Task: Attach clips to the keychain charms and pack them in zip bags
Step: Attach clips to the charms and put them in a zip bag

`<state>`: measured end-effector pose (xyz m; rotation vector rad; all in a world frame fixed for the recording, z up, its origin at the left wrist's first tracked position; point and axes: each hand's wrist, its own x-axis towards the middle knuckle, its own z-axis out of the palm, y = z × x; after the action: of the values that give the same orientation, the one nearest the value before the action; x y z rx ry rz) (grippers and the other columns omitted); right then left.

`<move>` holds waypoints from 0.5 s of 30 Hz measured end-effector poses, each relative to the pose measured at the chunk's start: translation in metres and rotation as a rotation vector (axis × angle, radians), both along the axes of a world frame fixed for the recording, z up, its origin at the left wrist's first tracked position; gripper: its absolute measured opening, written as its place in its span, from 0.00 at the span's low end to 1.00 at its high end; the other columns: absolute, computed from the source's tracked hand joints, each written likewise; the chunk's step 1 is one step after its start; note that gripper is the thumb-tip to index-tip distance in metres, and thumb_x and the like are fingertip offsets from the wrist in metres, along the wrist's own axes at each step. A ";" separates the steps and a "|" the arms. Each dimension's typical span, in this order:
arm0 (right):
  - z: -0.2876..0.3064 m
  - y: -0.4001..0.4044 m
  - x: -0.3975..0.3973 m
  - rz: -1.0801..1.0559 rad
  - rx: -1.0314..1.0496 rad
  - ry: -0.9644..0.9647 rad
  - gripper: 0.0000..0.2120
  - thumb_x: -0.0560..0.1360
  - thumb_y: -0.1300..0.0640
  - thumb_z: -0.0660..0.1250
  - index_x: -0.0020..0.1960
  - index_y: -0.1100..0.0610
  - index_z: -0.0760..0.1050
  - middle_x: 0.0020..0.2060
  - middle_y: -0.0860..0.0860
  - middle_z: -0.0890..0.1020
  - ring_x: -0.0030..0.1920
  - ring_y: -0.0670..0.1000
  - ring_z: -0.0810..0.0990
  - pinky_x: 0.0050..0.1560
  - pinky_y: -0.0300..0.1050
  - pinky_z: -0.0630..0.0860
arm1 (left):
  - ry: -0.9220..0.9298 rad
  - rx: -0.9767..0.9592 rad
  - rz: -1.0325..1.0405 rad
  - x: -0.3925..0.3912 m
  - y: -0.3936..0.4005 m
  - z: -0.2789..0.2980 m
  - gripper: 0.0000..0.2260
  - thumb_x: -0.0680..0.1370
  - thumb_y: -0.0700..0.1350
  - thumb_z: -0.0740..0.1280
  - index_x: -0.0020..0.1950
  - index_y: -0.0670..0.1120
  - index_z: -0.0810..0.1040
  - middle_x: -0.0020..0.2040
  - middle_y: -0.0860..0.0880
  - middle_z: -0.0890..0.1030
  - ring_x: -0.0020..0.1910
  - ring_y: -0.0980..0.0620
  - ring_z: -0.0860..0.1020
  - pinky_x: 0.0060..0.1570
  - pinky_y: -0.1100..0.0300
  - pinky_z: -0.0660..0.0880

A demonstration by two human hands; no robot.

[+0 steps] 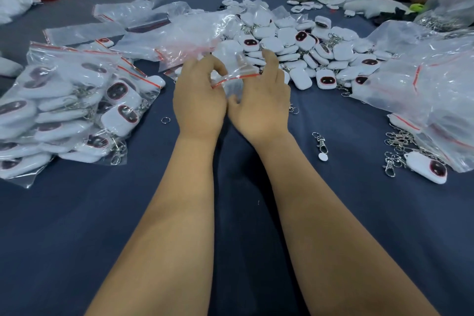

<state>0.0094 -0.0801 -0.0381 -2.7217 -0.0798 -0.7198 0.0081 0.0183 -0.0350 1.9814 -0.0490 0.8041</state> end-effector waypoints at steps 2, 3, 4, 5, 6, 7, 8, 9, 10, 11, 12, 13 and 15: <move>-0.002 0.000 0.000 0.076 0.055 0.049 0.35 0.72 0.47 0.68 0.76 0.37 0.59 0.78 0.54 0.50 0.70 0.58 0.63 0.65 0.51 0.64 | 0.108 -0.028 -0.049 0.002 0.001 -0.002 0.08 0.65 0.42 0.60 0.37 0.56 0.72 0.29 0.54 0.69 0.31 0.52 0.67 0.32 0.58 0.65; -0.002 -0.003 0.001 0.153 0.143 0.072 0.35 0.71 0.50 0.70 0.74 0.33 0.60 0.78 0.53 0.50 0.71 0.58 0.62 0.67 0.51 0.64 | 0.143 -0.071 -0.053 0.003 0.002 -0.002 0.06 0.66 0.44 0.62 0.36 0.56 0.72 0.27 0.54 0.70 0.29 0.54 0.68 0.31 0.59 0.66; -0.002 -0.005 0.001 0.253 0.284 0.071 0.32 0.71 0.52 0.72 0.69 0.31 0.65 0.78 0.53 0.52 0.72 0.57 0.61 0.70 0.52 0.64 | 0.150 -0.111 -0.030 0.003 0.004 -0.001 0.04 0.66 0.46 0.63 0.36 0.56 0.72 0.27 0.55 0.71 0.28 0.55 0.68 0.30 0.60 0.67; -0.003 -0.007 0.001 0.350 0.442 0.040 0.27 0.71 0.55 0.73 0.63 0.32 0.72 0.77 0.52 0.55 0.72 0.56 0.62 0.70 0.51 0.65 | 0.126 -0.148 0.025 0.003 0.005 -0.001 0.04 0.66 0.46 0.62 0.38 0.55 0.73 0.29 0.56 0.72 0.29 0.56 0.69 0.31 0.64 0.66; -0.003 -0.008 0.001 0.409 0.572 -0.011 0.20 0.72 0.57 0.72 0.58 0.36 0.77 0.75 0.50 0.59 0.70 0.53 0.65 0.69 0.47 0.67 | 0.073 -0.185 0.117 0.003 0.008 0.000 0.07 0.68 0.45 0.61 0.42 0.54 0.75 0.32 0.57 0.73 0.31 0.55 0.69 0.32 0.69 0.65; -0.003 -0.008 0.000 0.426 0.672 -0.069 0.16 0.72 0.58 0.70 0.53 0.39 0.80 0.71 0.47 0.64 0.66 0.47 0.70 0.65 0.41 0.70 | 0.003 -0.228 0.229 0.003 0.013 0.001 0.09 0.69 0.44 0.60 0.47 0.50 0.76 0.37 0.56 0.75 0.34 0.56 0.68 0.33 0.74 0.63; -0.002 -0.009 0.000 0.414 0.758 -0.121 0.13 0.72 0.59 0.68 0.49 0.41 0.79 0.65 0.44 0.68 0.57 0.41 0.74 0.57 0.34 0.72 | -0.068 -0.265 0.332 0.002 0.017 0.004 0.12 0.71 0.41 0.59 0.51 0.46 0.76 0.42 0.54 0.76 0.37 0.58 0.68 0.34 0.76 0.62; -0.002 -0.010 0.000 0.368 0.825 -0.151 0.13 0.71 0.60 0.67 0.46 0.41 0.75 0.59 0.42 0.70 0.47 0.37 0.75 0.48 0.31 0.72 | -0.129 -0.279 0.402 0.001 0.021 0.005 0.13 0.71 0.39 0.58 0.54 0.43 0.75 0.47 0.49 0.77 0.39 0.59 0.67 0.36 0.78 0.62; -0.002 -0.011 0.000 0.308 0.859 -0.143 0.14 0.71 0.61 0.65 0.44 0.41 0.71 0.53 0.41 0.72 0.40 0.38 0.74 0.43 0.33 0.71 | -0.173 -0.263 0.440 0.000 0.023 0.007 0.14 0.71 0.37 0.58 0.56 0.42 0.74 0.51 0.46 0.76 0.41 0.60 0.68 0.37 0.78 0.62; -0.002 -0.013 0.001 0.264 0.853 -0.103 0.14 0.71 0.62 0.64 0.43 0.41 0.68 0.49 0.40 0.73 0.36 0.40 0.73 0.41 0.36 0.71 | -0.184 -0.224 0.453 0.000 0.023 0.008 0.16 0.71 0.35 0.58 0.57 0.41 0.74 0.53 0.44 0.75 0.44 0.60 0.69 0.40 0.77 0.63; -0.002 -0.014 0.002 0.252 0.807 -0.041 0.14 0.71 0.62 0.63 0.44 0.42 0.68 0.46 0.40 0.75 0.35 0.41 0.72 0.41 0.40 0.72 | -0.152 -0.160 0.451 0.001 0.022 0.008 0.17 0.71 0.34 0.59 0.59 0.41 0.73 0.55 0.43 0.74 0.47 0.58 0.70 0.43 0.74 0.64; -0.003 -0.015 0.003 0.278 0.735 0.031 0.14 0.72 0.62 0.62 0.46 0.42 0.70 0.46 0.40 0.77 0.37 0.41 0.72 0.44 0.42 0.73 | -0.075 -0.075 0.434 0.003 0.020 0.005 0.19 0.71 0.34 0.59 0.61 0.42 0.73 0.57 0.42 0.74 0.53 0.51 0.72 0.46 0.69 0.64; -0.004 -0.012 0.003 0.383 0.502 0.168 0.16 0.74 0.61 0.63 0.59 0.47 0.75 0.56 0.44 0.80 0.51 0.44 0.76 0.57 0.45 0.73 | 0.141 0.081 0.357 0.009 0.017 -0.004 0.21 0.74 0.35 0.59 0.66 0.44 0.71 0.61 0.41 0.73 0.61 0.41 0.70 0.55 0.57 0.64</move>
<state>0.0121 -0.0923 -0.0424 -2.1851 -0.3241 -0.3394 0.0169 0.0352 -0.0387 2.1499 0.3694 0.8952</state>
